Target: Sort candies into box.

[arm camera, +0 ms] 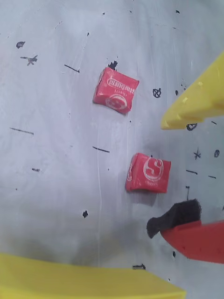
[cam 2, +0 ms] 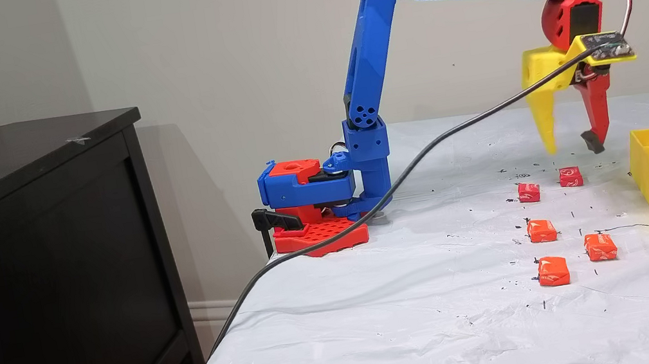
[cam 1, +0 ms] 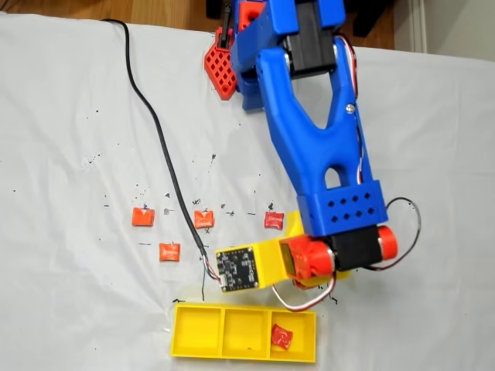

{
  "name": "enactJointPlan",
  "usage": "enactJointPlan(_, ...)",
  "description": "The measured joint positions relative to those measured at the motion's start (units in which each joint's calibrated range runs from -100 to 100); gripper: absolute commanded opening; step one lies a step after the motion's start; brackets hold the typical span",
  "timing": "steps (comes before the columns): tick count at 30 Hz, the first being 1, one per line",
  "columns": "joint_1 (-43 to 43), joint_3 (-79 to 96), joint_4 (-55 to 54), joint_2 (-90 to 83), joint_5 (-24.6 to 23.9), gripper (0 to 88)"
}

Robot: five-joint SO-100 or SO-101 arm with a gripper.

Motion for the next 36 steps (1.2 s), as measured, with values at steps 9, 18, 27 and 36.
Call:
enactJointPlan(9,-0.55,9.5,-6.27,-3.98,-0.15,26.9)
enactJointPlan(18,-1.79,10.01,-9.92,-3.98,-0.98,27.1)
enactJointPlan(27,-2.03,9.41,-11.9,0.85,-1.12,26.3)
enactJointPlan(36,-2.03,9.07,-14.21,2.2,-1.12,24.1)
